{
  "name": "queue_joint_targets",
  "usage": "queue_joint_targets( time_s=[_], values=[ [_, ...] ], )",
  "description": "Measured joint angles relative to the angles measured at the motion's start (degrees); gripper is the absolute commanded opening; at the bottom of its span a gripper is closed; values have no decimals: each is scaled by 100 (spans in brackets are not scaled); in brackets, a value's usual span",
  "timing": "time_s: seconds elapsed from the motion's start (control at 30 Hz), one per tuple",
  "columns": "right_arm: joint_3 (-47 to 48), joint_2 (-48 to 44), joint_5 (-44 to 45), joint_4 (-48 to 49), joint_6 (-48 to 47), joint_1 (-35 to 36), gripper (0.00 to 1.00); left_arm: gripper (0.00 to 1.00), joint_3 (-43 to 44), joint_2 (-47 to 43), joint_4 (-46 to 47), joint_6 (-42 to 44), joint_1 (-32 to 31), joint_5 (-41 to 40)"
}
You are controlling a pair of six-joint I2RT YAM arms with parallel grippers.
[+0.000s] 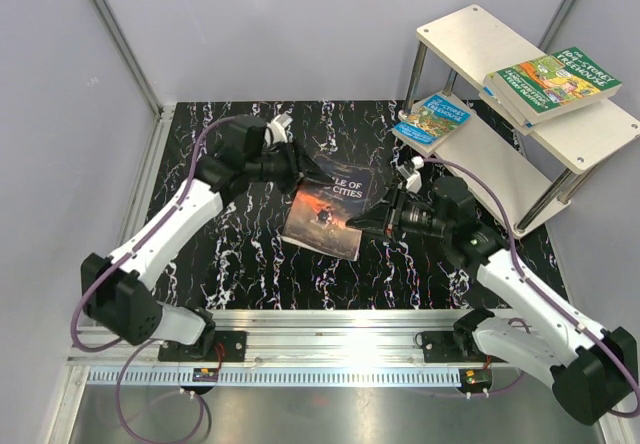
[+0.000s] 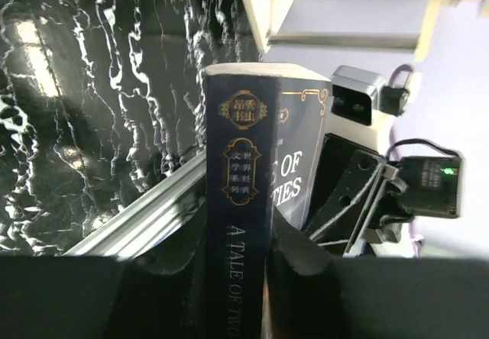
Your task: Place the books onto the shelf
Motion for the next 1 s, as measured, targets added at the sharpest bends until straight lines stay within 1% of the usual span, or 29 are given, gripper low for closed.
queue_joint_targets(
  time_s=[0.03,0.07,0.1,0.13,0.17,0.2,0.23,0.27,0.33,0.4,0.53,0.6,0.73,0.87,1.0],
  values=[
    [-74,-136,103,-85,2,2,0,55,205,166,-140,151,-85,-24],
    [-160,-254,199,-98,28,2,0,62,461,317,-393,310,-164,-221],
    [-289,-407,297,-105,63,9,0,81,756,452,-726,470,-201,-409],
    [-426,-540,354,-105,142,31,0,94,1029,540,-1021,634,-205,-654],
    [-577,-645,446,-92,271,52,0,99,1333,573,-1375,732,-197,-968],
    [-730,-699,560,-116,374,87,0,99,1543,544,-1648,848,-188,-1224],
    [-944,-680,769,-219,544,116,0,99,1810,369,-1998,1005,-157,-1685],
    [-1014,-612,933,-339,621,101,0,99,1893,195,-2190,1097,-151,-1941],
    [-1036,-402,1266,-546,706,33,0,99,1906,-234,-2599,1224,-151,-2371],
    [-1036,-114,1569,-649,798,-208,0,99,1803,-826,-2916,1314,-151,-2638],
    [-962,387,2140,-490,951,-874,0,99,1189,-2031,-3165,1370,-151,-2782],
    [-833,645,2347,-334,994,-1119,0,99,955,-2415,-3335,1408,-151,-2776],
    [-249,1381,2592,74,1049,-1381,0,99,868,-2597,-3687,1572,-151,-2743],
    [363,2037,2616,643,1069,-1392,0,99,872,-2603,-3989,1818,-151,-2708],
    [857,2479,2686,1075,1056,-1392,0,99,872,-2765,-4179,1987,-151,-2640]
  ],
)
